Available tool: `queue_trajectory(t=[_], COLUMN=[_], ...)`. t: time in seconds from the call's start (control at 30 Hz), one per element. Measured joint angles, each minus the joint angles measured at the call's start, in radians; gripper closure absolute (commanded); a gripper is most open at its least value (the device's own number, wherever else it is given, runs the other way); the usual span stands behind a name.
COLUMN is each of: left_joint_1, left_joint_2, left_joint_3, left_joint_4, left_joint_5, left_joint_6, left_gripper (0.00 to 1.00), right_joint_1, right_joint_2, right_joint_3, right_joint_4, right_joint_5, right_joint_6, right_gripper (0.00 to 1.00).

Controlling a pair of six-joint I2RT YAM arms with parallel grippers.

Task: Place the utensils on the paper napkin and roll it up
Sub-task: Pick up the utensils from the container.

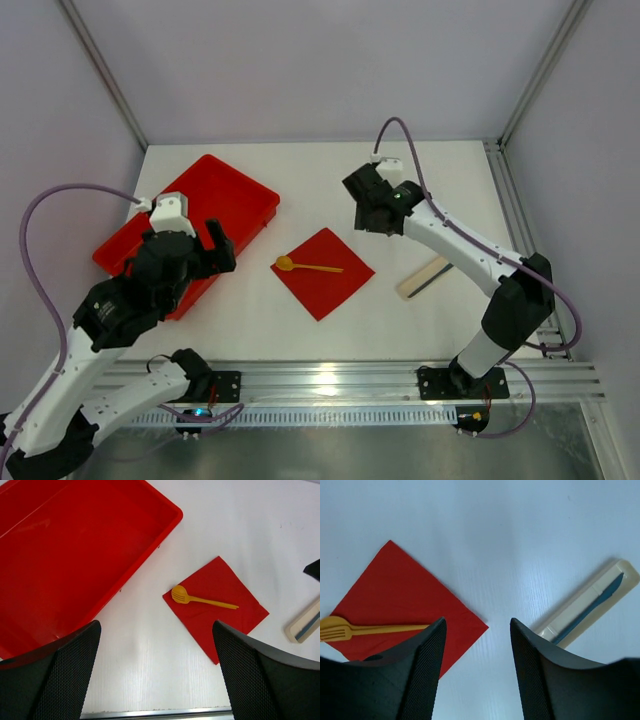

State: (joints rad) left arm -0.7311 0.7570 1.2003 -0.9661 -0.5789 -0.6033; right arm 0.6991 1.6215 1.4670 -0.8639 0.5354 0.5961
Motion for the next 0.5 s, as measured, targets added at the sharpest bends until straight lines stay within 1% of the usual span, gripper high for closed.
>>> queue_trajectory(t=[0.07, 0.1, 0.2, 0.27, 0.37, 0.5], left_joint_1=[0.0, 0.0, 0.0, 0.0, 0.0, 0.0], left_joint_2=[-0.02, -0.029, -0.05, -0.041, 0.01, 0.07], left_joint_3=[0.002, 0.003, 0.012, 0.023, 0.042, 0.054], left_joint_4=[-0.027, -0.043, -0.092, -0.116, -0.139, -0.157], left_joint_5=[0.014, 0.018, 0.03, 0.044, 0.059, 0.055], left_joint_6=[0.0, -0.001, -0.02, -0.03, -0.042, -0.039], left_gripper=[0.06, 0.07, 0.07, 0.07, 0.07, 0.06], right_joint_1=[-0.041, -0.067, -0.132, -0.169, -0.227, -0.294], right_joint_2=[0.001, 0.006, 0.031, 0.042, 0.048, 0.053], right_joint_3=[0.031, 0.056, 0.138, 0.152, 0.096, -0.005], right_joint_4=[-0.069, -0.114, -0.247, -0.309, -0.353, -0.353], right_joint_5=[-0.019, -0.026, -0.023, -0.031, -0.071, -0.122], right_joint_6=[0.108, 0.157, 0.307, 0.384, 0.463, 0.505], right_gripper=[0.49, 0.5, 0.51, 0.51, 0.58, 0.64])
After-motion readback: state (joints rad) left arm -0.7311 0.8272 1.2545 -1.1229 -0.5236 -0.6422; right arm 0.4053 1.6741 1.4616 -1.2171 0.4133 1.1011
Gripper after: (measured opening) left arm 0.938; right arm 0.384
